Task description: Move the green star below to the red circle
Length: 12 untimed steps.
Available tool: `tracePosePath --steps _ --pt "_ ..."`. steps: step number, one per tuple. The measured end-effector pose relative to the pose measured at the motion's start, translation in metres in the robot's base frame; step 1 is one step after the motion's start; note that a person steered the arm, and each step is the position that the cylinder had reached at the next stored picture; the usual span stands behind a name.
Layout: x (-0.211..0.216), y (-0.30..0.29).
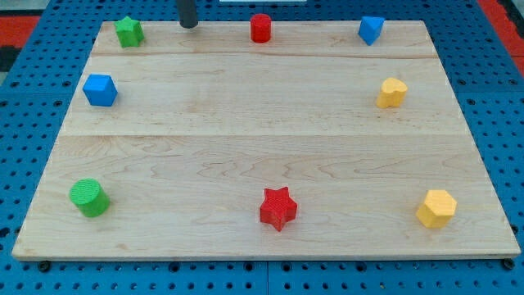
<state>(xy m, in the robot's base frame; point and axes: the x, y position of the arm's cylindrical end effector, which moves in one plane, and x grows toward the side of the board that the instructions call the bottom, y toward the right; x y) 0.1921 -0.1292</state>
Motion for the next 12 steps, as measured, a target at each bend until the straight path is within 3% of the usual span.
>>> tracePosePath --steps 5,6,8,9,11,12 --pt "-0.001 -0.16" --pt "0.013 -0.154" --pt "0.082 -0.08" --pt "0.074 -0.079" --pt "0.001 -0.105" --pt "0.035 -0.095"
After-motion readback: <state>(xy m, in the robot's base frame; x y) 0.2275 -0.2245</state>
